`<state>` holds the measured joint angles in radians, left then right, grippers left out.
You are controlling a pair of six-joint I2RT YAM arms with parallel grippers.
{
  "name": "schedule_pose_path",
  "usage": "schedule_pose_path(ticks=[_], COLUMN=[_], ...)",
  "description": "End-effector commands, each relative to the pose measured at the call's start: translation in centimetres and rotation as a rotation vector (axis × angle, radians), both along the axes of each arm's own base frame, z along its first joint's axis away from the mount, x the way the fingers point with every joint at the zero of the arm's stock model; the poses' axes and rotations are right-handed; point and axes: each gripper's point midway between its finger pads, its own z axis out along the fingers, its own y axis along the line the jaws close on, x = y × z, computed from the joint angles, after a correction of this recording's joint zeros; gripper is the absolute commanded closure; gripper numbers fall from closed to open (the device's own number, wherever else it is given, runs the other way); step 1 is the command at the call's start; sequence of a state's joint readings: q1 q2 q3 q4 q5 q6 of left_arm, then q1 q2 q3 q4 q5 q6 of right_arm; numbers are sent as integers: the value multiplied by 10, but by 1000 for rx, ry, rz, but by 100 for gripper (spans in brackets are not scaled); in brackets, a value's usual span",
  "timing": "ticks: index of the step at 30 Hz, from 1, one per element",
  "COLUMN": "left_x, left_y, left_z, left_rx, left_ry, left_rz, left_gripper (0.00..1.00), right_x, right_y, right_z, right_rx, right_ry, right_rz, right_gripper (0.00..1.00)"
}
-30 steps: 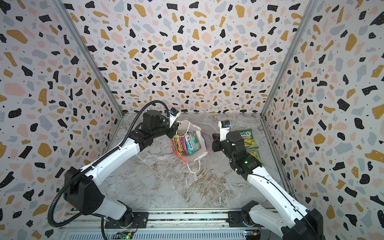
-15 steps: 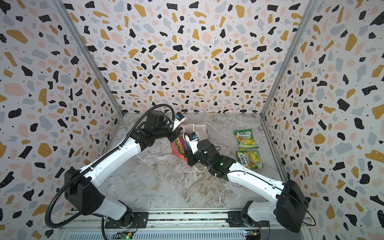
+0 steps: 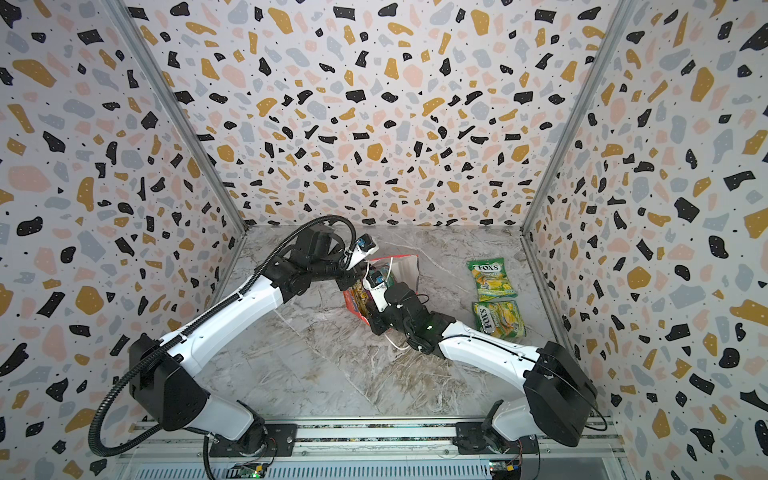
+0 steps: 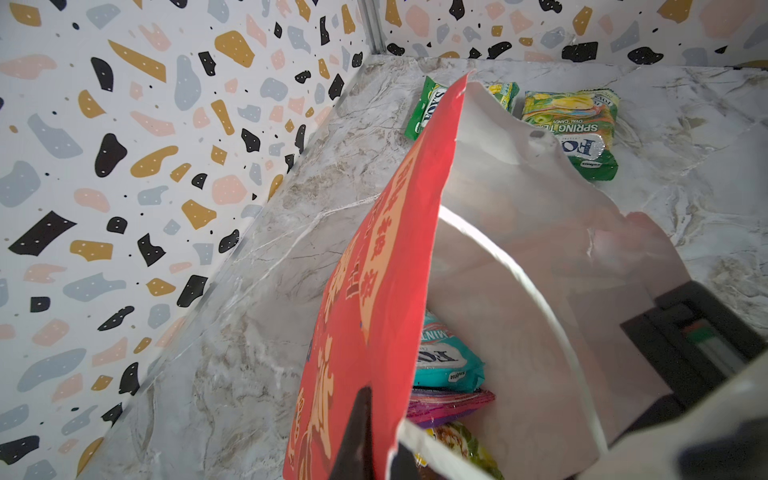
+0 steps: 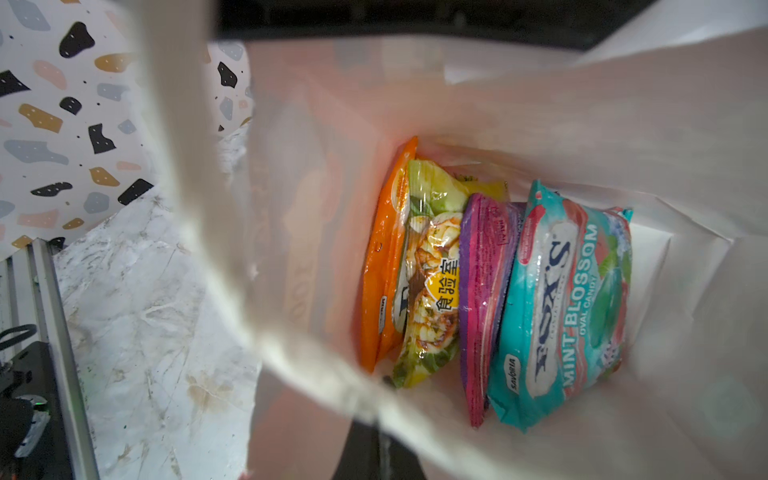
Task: Take the snacks out of the paper bag
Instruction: 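Move the right gripper back into the bag mouth held by the left gripper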
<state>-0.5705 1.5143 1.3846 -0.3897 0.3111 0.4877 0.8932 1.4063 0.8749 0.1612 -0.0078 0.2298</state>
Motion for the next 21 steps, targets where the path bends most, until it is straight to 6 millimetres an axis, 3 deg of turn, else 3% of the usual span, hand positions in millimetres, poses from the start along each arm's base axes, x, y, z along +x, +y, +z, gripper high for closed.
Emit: schedule_pose_path(ticks=[1, 12, 15, 21], left_x=[-7, -5, -7, -15], left_y=[-15, -14, -13, -16], left_z=[16, 14, 12, 17], left_rx=[-40, -37, -26, -48], left_ry=[-53, -72, -79, -99], left_rz=[-89, -85, -98, -136], left_gripper=[100, 100, 100, 100], right_x=[1, 3, 9, 19], right_y=[5, -2, -6, 6], right_z=[3, -19, -21, -11], right_rx=[22, -41, -46, 0], right_ry=[-56, -56, -54, -35], right_rz=[22, 5, -32, -40], right_gripper=[95, 88, 73, 59])
